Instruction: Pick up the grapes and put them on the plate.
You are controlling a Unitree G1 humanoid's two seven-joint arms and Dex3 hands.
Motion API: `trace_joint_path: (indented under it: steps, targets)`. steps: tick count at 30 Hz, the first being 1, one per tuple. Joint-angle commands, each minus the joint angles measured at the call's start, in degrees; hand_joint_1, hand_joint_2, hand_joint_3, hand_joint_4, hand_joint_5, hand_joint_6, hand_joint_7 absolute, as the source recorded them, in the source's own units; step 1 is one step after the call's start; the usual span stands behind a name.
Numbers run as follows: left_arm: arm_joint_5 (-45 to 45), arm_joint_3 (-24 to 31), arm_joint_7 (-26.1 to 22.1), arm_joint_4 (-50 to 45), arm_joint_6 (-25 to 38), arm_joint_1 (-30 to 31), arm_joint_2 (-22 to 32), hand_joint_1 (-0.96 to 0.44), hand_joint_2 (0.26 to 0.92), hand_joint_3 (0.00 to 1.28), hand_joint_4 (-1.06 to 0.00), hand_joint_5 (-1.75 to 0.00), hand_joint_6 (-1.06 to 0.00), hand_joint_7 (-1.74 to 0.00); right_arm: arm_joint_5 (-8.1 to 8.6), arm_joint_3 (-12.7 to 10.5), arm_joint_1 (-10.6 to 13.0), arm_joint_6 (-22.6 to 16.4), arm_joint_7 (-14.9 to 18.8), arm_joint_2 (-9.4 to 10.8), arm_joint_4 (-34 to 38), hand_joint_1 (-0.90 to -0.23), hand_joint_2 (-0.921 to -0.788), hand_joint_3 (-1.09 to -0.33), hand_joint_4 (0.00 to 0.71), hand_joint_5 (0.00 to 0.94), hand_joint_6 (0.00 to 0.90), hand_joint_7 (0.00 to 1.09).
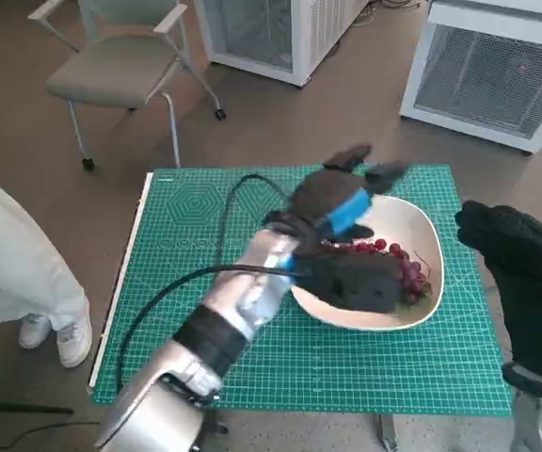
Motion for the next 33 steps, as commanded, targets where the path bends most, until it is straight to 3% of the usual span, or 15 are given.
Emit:
trace_joint_path:
  steps: [1,4,6,8,10,13,20,33]
  targets:
    - [-1.1,1.1,0.4,-1.3,-0.9,1.4,0.3,-0.40,0.921,0.08,-0.16,-0.01,-0.37,-0.03,0.16,0.1,0.5,0.6,0.2,-0.1,0.3,-0.533,-0.921,-0.585,0.439,0.069,0.112,0.87]
    - [-3.7,3.1,-0.2,-1.5,-2.4,2.3,0.2,-0.40,0.921,0.09,-0.16,-0.01,-0.37,-0.03,0.15,0.1,0.5,0.6,0.2,-0.1,0.3,-0.533,-0.921,-0.585,0.439,0.069,0.112,0.87]
    - [-12.5,9.2,-3.7,-2.0,-6.3,4.8,-0.5,-0.41,0.921,0.09,-0.17,-0.02,-0.37,-0.02,0.13,0.1,0.5,0.6,0.1,0.0,0.3,-0.533,-0.921,-0.585,0.438,0.070,0.112,0.87]
    - [-27.1,18.3,-12.5,-4.2,-8.8,9.0,-1.7,-0.41,0.921,0.09,-0.19,-0.02,-0.36,-0.02,0.23,0.3,0.5,0.4,0.3,0.2,0.5,-0.534,-0.921,-0.586,0.438,0.071,0.112,0.87]
    - [-41.6,26.4,-23.8,-8.1,-7.2,13.5,-1.9,-0.39,0.921,0.07,-0.20,-0.01,-0.35,-0.01,0.39,0.4,0.4,0.1,0.6,0.3,1.1,-0.534,-0.921,-0.585,0.438,0.071,0.112,0.87]
    - [-51.9,31.6,-33.4,-12.1,-3.5,17.7,-0.6,-0.38,0.921,0.06,-0.20,-0.01,-0.34,-0.01,0.44,0.5,0.1,-0.1,0.7,0.5,1.6,-0.534,-0.921,-0.585,0.438,0.072,0.113,0.87]
    - [-58.5,34.8,-38.4,-16.5,0.3,22.8,1.4,-0.42,0.921,0.06,-0.19,0.00,-0.33,0.00,0.43,0.6,0.0,0.0,0.5,0.4,1.3,-0.533,-0.921,-0.584,0.438,0.075,0.120,0.88]
    - [-60.2,36.3,-43.0,-23.0,0.4,29.1,4.8,-0.45,0.921,0.08,-0.20,-0.01,-0.33,0.00,0.94,0.6,-0.2,0.2,0.8,0.4,1.8,-0.534,-0.921,-0.582,0.436,0.078,0.124,0.87]
